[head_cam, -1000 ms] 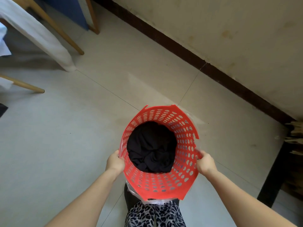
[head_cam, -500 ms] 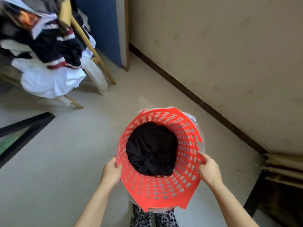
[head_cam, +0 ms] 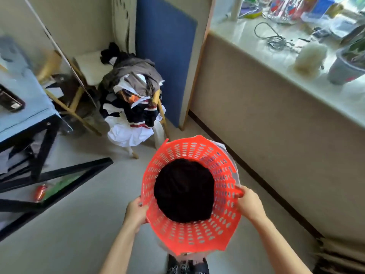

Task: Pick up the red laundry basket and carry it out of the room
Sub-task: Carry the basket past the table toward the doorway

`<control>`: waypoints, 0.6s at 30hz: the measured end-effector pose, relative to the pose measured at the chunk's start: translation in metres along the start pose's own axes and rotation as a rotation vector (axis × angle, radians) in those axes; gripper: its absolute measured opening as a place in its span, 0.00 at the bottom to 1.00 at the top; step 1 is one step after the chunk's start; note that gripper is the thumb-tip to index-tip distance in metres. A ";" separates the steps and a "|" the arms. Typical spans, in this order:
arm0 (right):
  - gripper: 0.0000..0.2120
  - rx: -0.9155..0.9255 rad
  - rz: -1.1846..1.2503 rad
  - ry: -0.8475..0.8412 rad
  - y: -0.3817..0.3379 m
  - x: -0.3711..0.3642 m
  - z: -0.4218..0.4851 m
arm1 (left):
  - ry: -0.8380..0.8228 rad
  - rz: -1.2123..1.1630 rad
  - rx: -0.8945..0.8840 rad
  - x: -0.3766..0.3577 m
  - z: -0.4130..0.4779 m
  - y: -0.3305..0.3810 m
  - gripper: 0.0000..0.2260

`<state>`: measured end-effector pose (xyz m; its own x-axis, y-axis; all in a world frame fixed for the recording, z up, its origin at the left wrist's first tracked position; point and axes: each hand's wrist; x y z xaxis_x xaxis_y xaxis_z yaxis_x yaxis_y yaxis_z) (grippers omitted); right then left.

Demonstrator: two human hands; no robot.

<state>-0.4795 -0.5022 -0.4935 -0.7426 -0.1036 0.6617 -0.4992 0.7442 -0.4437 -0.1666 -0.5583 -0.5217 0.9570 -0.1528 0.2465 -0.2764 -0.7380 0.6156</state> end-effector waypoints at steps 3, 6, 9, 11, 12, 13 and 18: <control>0.22 0.043 -0.004 -0.028 -0.016 0.009 -0.013 | 0.044 -0.043 -0.004 0.015 -0.024 0.002 0.09; 0.20 0.110 -0.016 -0.047 -0.028 0.015 -0.025 | 0.085 -0.098 -0.011 0.027 -0.047 -0.005 0.10; 0.24 0.164 -0.039 -0.093 -0.041 0.017 -0.033 | 0.128 -0.160 -0.006 0.040 -0.069 -0.016 0.12; 0.24 0.217 -0.045 -0.129 -0.052 0.015 -0.040 | 0.175 -0.190 -0.002 0.050 -0.083 -0.025 0.13; 0.24 0.236 -0.053 -0.147 -0.057 0.014 -0.043 | 0.194 -0.201 -0.001 0.054 -0.090 -0.030 0.13; 0.24 0.273 -0.072 -0.169 -0.064 0.010 -0.048 | 0.227 -0.225 0.000 0.060 -0.101 -0.039 0.14; 0.20 0.465 -0.165 -0.252 -0.097 -0.013 -0.080 | 0.375 -0.346 0.012 0.088 -0.153 -0.086 0.14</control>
<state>-0.3857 -0.5206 -0.4106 -0.6934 -0.3909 0.6053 -0.7199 0.3409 -0.6046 -0.0715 -0.4078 -0.4387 0.8941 0.3469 0.2832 0.0542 -0.7116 0.7005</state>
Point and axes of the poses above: each hand's wrist, its own z-axis towards the middle knuckle, its own x-axis out of the back of the hand, y = z × x, and after that the axes turned 4 degrees about -y, right-handed
